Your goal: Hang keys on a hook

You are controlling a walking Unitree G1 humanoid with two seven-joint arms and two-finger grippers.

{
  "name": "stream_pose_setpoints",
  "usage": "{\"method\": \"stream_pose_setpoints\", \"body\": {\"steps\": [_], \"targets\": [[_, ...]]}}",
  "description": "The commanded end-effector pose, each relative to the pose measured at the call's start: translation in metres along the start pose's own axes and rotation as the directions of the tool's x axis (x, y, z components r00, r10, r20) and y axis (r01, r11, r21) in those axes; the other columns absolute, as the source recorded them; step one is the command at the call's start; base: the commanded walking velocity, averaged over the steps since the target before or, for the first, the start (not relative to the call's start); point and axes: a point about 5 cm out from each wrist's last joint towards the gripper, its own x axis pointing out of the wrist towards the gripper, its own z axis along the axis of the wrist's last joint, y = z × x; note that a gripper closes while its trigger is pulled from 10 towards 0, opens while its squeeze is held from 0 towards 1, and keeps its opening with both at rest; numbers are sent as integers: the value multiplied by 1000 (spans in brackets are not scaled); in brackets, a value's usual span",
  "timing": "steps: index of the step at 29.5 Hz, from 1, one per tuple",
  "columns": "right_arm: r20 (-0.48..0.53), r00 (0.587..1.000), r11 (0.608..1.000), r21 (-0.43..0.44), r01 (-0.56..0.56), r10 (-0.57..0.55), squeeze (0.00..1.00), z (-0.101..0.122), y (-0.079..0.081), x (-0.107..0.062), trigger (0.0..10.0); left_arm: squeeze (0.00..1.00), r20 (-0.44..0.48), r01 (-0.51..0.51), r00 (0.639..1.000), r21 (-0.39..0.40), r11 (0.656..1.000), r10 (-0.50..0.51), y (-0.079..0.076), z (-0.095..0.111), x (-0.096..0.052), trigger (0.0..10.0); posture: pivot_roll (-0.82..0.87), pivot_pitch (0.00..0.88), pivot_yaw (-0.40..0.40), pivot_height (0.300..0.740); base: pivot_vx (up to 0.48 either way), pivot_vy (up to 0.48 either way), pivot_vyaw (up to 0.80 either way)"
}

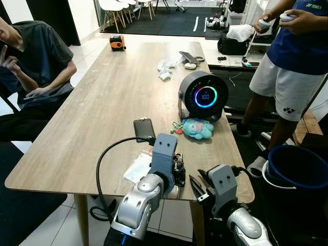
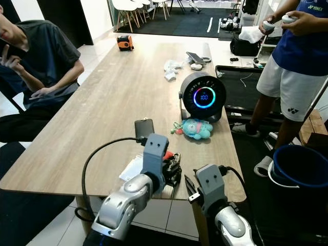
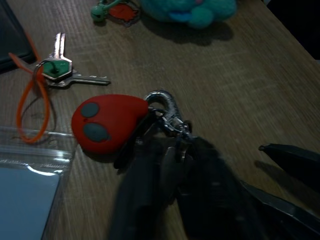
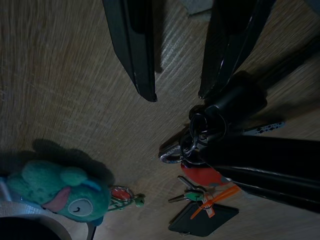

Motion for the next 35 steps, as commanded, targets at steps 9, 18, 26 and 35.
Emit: {"method": "stream_pose_setpoints", "body": {"steps": [9, 18, 26, 35], "targets": [[-19, 1000, 1000, 6, -14, 14, 0, -4, 4, -1, 10000, 0, -8, 26, 1000, -40, 999, -26, -10, -5, -2, 0, 16, 225, 60, 740, 0, 0, 0], [-19, 1000, 1000, 2, -13, 13, 0, -4, 2, -1, 10000, 0, -7, 21, 1000, -37, 999, -21, -7, -5, -3, 8902, 10, 216, 60, 740, 0, 0, 0], [-18, 1000, 1000, -4, -10, 10, 0, -4, 1, 0, 10000, 0, 151, -115, 977, -198, 973, 147, 39, 31, -15, 10000, 12, 207, 58, 740, 0, 0, 0], [-20, 1000, 1000, 0, -8, 8, 0, -6, 1, -1, 10000, 0, 229, -248, 934, -138, 959, 274, 95, 53, -51, 10000, 32, 196, 55, 740, 0, 0, 0]]}}
